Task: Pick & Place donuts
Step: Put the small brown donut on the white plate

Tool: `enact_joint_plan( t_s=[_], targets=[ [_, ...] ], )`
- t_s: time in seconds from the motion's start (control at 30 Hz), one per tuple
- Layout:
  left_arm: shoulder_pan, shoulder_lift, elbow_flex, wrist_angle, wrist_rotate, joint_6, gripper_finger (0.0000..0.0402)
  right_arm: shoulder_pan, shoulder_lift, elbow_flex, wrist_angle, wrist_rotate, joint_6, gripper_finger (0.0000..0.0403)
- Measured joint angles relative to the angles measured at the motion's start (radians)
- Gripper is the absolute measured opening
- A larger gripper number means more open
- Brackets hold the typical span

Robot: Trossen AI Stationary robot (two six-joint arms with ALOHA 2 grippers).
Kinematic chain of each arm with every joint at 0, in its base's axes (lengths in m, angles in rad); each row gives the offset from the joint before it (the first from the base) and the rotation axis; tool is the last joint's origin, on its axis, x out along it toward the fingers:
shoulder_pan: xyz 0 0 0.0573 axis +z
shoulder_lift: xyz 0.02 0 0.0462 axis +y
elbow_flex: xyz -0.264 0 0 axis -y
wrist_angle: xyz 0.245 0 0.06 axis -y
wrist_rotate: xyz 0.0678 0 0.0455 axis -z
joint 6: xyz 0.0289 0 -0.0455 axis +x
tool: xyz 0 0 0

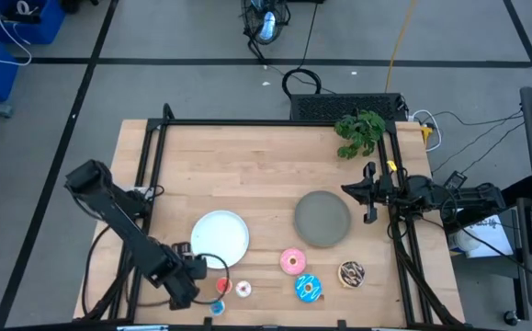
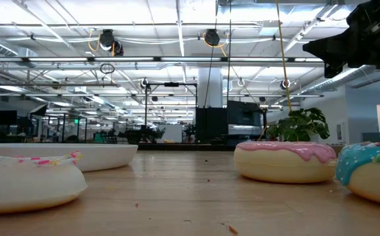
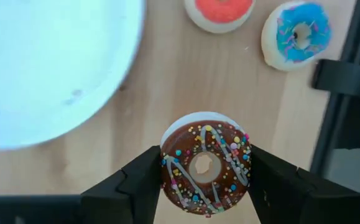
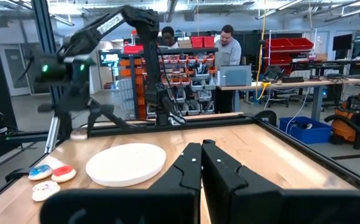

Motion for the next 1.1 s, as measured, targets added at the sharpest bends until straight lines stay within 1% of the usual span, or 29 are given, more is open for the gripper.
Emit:
enact_joint_plan(
  t_s=[0.1,0.33,0.53,0.67,0.9,1.1],
  targets=[
    [0.017,-0.071,0.0,-0.034,0.0,-0.011,0.0214,0.0,0.0,0.0,0.001,0.0,-0.002,0.0],
    [0.077,-0.242,0.001,-0.047,-0.01,-0.045,0.0214,0.0,0.012,0.0,0.0,0.0,-0.006,0.0],
    [0.099,-0.332,0.001,-0.052,-0.002,-0.043,0.0214,0.0,0.031,0.0,0.001,0.0,-0.006,0.0],
    [0.108,-0.354,0.001,-0.059,-0.017,-0.057,0.0214,0.0,0.035,0.0,0.002,0.0,-0.006,0.0],
    [0.108,-0.355,0.001,-0.068,-0.019,-0.01,0.0214,0.0,0.035,0.0,0.002,0.0,-0.006,0.0],
    [0.108,-0.355,0.001,-0.068,-0.036,-0.005,0.0214,0.0,0.035,0.0,0.002,0.0,-0.001,0.0]
  ],
)
